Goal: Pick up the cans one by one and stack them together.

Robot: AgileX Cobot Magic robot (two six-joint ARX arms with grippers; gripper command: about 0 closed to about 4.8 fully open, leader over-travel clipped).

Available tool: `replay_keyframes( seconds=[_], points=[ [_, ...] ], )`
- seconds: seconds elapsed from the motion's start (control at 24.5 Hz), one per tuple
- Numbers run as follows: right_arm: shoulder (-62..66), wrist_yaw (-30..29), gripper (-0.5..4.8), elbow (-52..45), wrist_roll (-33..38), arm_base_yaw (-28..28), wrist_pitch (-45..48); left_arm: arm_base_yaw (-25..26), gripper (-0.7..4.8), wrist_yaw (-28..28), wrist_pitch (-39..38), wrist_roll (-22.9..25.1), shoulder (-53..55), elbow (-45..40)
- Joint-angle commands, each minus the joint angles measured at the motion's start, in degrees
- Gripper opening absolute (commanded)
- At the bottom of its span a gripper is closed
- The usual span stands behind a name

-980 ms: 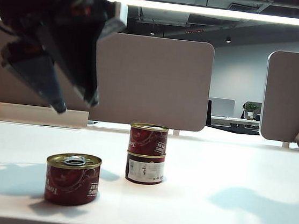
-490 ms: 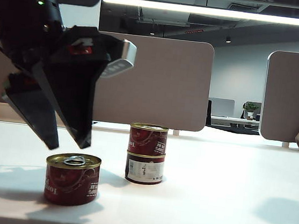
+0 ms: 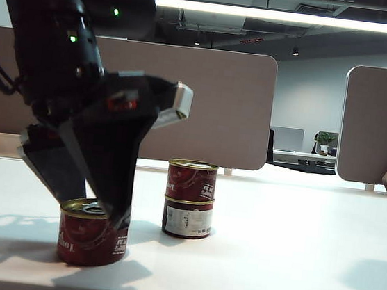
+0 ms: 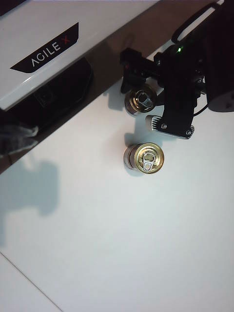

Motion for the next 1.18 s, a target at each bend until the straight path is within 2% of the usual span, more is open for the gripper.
replay_keyframes(
  seconds=[0.04,0.25,0.37,0.45,0.65,0.78,1.18],
  points=[
    [-1.03,0.07,-0.03,0.15,0.13,0.04,0.26,0.00,4.07,-0.50,0.57,0.04,1.25,0.24],
    [-1.99,0.09,-0.03,0.17,0.17,0.04,0.28,0.00,3.85,-0.52,2.38,0.04,2.10,0.26],
    [-2.43,0.11,-0.03,0.17,0.31,0.04,0.28,0.00,2.78,-0.52,3.69,0.04,2.10,0.31],
    [-2.56,0.13,-0.03,0.15,0.33,0.04,0.28,0.02,2.31,-0.52,4.00,0.15,2.10,0.33],
    [-2.64,0.17,-0.03,0.15,0.35,0.04,0.28,0.00,2.31,-5.81,3.98,0.24,2.08,0.42],
    [-2.64,0.26,-0.03,0.15,0.33,0.04,0.28,0.04,2.32,-10.69,0.55,0.26,2.05,2.91],
    [-2.64,0.24,-0.03,0.15,0.31,0.04,0.48,0.04,2.32,-10.82,-8.61,0.42,2.03,18.40]
  ],
)
